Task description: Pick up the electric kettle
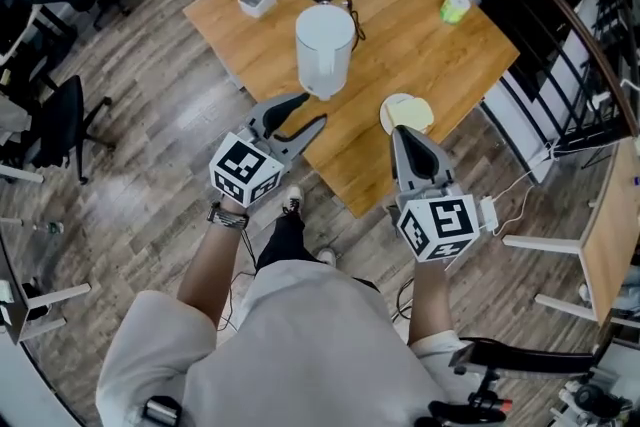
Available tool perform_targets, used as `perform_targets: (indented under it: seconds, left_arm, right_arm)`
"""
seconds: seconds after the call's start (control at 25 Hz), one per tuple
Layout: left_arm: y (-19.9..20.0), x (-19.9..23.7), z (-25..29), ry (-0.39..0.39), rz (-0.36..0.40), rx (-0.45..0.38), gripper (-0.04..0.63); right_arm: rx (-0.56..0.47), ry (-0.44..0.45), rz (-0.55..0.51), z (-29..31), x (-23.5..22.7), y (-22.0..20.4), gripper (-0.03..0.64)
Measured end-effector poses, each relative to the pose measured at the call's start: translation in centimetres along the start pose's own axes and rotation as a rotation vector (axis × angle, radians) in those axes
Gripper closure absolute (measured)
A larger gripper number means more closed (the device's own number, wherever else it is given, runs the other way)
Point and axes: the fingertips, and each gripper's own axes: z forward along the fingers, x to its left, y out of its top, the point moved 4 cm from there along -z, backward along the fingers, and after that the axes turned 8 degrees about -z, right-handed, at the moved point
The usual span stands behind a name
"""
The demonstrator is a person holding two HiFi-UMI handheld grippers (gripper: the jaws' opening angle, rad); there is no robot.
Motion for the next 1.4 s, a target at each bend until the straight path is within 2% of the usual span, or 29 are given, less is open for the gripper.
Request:
perform_targets:
  seconds: [0.32, 0.8, 1.04, 1.4]
  left_arm:
    - [-3.2, 4.4, 3.4, -0.035, -0.056, 0.064, 0.388]
    - [-6.6, 8.6, 7.2, -0.115, -0.093, 0.145, 0.388]
    - [-8.5, 8.9, 8.3, -0.165, -0.105, 0.157, 0.388]
    - [-9.8, 9.2, 10.2, -0.208, -0.109, 0.131, 0.388]
  right_arm:
    - [0.044, -0.032, 0.048, 3.4, -1.5, -1.2, 0.606]
    - [0.112, -0.092, 0.084, 6.9, -3.6, -3.6, 0.605]
    - [0.144, -0.095, 0.094, 7.8, -3.9, -4.8, 0.606]
    - [0.187, -0.096, 0.101, 8.5, -4.0, -6.0, 0.605]
